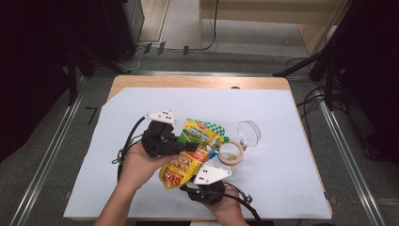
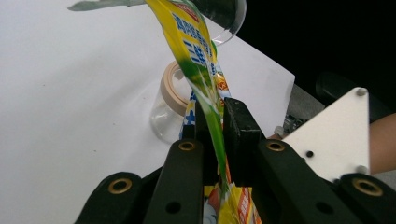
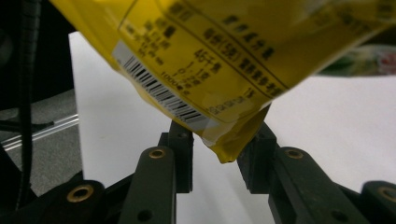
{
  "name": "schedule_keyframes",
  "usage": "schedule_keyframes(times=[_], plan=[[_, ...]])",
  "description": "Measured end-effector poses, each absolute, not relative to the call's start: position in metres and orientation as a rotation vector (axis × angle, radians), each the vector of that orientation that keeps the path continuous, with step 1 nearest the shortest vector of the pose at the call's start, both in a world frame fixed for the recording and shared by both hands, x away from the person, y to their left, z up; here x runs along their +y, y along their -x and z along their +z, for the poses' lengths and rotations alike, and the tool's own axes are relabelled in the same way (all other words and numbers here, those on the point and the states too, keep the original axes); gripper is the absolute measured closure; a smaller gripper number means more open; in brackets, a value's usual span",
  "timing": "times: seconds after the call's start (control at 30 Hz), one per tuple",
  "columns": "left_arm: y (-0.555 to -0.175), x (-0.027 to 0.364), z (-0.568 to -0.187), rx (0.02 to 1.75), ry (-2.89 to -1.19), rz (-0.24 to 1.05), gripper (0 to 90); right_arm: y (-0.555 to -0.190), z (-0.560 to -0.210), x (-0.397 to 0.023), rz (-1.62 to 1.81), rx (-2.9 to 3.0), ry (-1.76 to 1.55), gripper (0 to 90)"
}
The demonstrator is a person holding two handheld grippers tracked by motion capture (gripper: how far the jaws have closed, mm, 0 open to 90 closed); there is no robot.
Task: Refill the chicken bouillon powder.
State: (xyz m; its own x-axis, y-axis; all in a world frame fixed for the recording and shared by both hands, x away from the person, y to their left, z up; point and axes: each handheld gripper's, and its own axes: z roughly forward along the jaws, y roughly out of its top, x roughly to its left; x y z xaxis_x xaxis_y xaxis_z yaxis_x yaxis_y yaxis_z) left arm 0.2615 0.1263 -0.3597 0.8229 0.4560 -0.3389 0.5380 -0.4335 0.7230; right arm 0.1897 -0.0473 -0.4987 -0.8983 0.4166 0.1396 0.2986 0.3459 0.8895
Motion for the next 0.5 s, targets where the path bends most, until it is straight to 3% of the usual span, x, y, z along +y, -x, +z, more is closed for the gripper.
schedule_keyframes(times=[0.5], plan=[[-0.259, 0.107, -0.366, 0.780, -2.169, -0.075, 69.5, -0.184, -0.486, -0.047, 1.689, 2.473, -0.642, 71.0]])
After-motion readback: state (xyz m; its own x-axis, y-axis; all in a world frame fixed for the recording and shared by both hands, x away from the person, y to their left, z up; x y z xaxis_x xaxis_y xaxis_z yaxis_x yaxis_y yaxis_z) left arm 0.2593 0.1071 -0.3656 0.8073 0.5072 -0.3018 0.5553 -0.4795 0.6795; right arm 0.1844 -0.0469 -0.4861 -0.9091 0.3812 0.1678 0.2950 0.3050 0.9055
